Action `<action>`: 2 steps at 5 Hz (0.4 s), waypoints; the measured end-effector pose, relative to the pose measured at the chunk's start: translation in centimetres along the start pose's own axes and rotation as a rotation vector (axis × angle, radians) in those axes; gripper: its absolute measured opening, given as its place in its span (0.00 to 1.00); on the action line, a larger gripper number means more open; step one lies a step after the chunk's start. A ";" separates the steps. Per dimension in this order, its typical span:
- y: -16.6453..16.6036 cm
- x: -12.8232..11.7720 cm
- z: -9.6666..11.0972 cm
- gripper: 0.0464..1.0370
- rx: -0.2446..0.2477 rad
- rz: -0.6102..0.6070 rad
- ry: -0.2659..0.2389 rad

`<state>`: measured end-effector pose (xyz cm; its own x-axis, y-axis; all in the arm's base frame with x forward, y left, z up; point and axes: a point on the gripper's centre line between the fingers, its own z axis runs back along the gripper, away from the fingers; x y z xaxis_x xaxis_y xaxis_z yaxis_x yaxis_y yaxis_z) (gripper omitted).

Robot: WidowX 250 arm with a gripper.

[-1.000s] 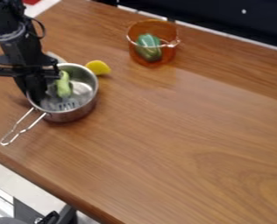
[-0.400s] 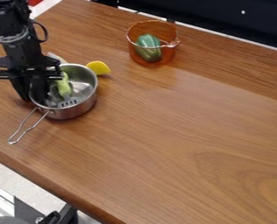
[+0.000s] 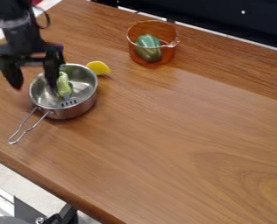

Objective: Move the silver pot to the bottom left of the table

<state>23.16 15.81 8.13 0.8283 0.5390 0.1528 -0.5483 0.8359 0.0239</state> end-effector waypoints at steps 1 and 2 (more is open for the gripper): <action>-0.9 -0.3 2.4 0.96 -0.024 0.101 -0.073; -2.4 0.0 3.8 0.96 -0.062 0.171 -0.061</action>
<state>24.03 13.39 11.86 0.7140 0.6682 0.2092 -0.6709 0.7384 -0.0686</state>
